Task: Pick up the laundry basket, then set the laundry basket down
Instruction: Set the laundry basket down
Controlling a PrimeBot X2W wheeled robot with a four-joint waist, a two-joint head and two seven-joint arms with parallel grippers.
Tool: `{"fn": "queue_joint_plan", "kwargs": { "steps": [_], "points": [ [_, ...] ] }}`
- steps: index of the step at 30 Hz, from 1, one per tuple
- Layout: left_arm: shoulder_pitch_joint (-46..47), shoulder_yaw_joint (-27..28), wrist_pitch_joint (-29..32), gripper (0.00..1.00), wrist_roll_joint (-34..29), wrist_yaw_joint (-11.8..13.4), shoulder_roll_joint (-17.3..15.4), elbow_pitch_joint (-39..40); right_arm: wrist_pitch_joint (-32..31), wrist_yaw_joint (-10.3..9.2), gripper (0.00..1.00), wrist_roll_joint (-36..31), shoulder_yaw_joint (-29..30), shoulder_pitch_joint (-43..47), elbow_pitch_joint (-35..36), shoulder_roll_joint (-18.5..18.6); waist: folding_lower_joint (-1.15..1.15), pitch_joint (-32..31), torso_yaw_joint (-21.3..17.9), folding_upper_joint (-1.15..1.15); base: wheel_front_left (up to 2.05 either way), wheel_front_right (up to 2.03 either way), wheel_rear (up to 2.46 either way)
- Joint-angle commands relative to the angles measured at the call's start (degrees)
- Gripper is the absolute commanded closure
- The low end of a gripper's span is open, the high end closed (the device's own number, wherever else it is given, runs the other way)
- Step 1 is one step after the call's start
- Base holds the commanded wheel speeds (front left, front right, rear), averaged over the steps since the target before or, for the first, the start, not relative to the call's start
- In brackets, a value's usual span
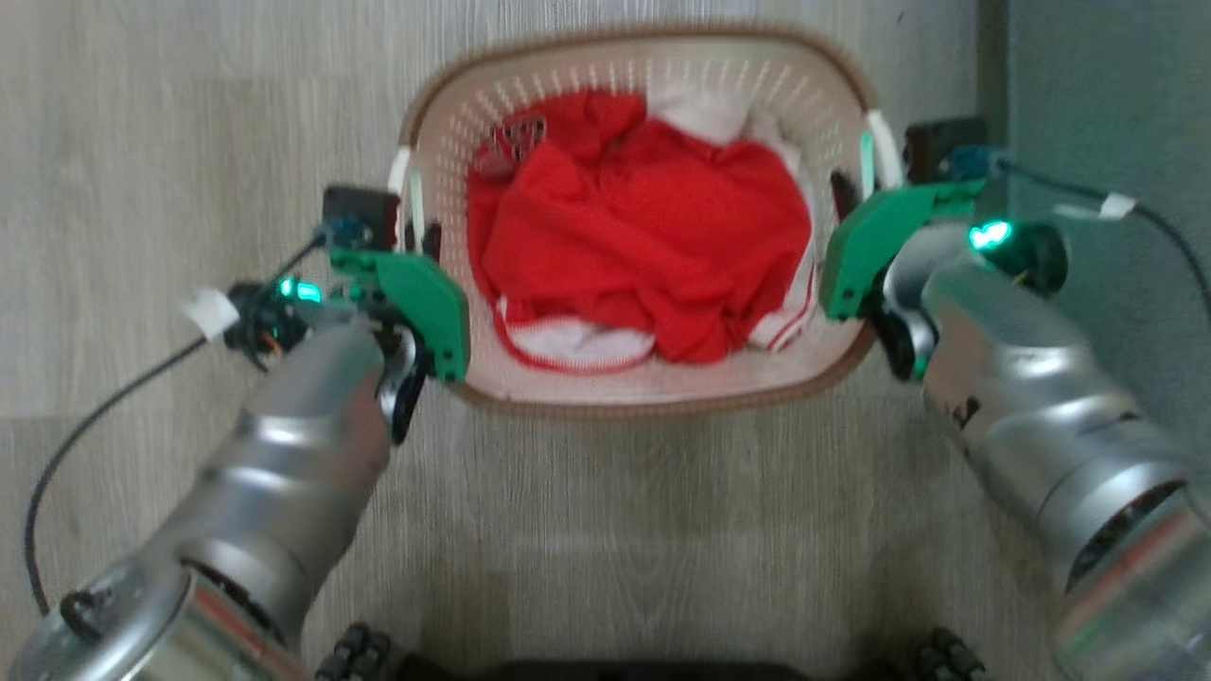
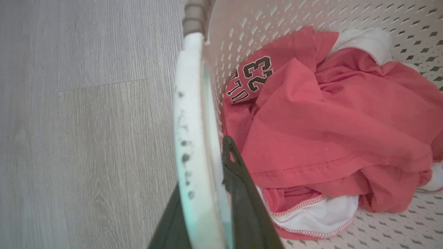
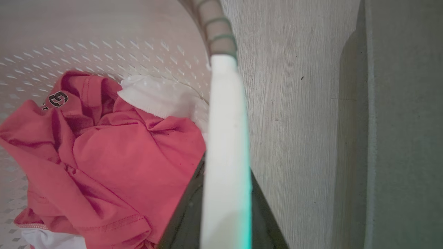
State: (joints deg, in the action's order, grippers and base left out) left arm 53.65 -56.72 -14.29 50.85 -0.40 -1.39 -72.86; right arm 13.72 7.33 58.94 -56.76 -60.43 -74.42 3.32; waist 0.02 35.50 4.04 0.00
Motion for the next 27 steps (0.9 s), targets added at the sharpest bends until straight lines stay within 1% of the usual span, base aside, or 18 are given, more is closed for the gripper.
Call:
{"fn": "queue_joint_plan", "kwargs": {
  "steps": [1,6,12,26,27],
  "points": [
    [1.92,0.63,-0.55,1.0,-1.35,0.41,-1.6,0.29,1.2,0.16,1.0,-1.73,0.3,-0.62,0.49,0.38,-0.02,5.28,0.5,0.0,0.0,0.0,0.0],
    [5.51,1.33,-0.67,1.0,-1.85,0.51,-1.58,0.82,1.25,0.16,1.0,-5.22,3.33,-3.54,0.48,1.45,-0.02,10.38,1.08,0.0,0.0,0.0,0.0],
    [7.66,2.14,-0.7,1.0,-3.04,0.84,-1.55,2.37,1.27,0.16,1.0,-9.64,7.1,-5.15,0.47,2.17,-0.02,14.39,2.0,0.0,0.0,0.0,0.0],
    [9.22,3.56,-0.7,1.0,-5.41,0.87,-1.5,4.03,1.28,0.16,1.0,-19.69,15.8,-5.67,0.47,1.48,-0.02,19.46,2.69,0.0,0.0,0.0,0.0],
    [9.22,3.56,-0.7,1.0,-5.41,0.87,-1.5,4.03,1.28,0.16,1.0,-19.69,15.8,-5.67,0.47,1.48,-0.02,19.46,2.69,0.0,0.0,0.0,0.0]
  ]
}}
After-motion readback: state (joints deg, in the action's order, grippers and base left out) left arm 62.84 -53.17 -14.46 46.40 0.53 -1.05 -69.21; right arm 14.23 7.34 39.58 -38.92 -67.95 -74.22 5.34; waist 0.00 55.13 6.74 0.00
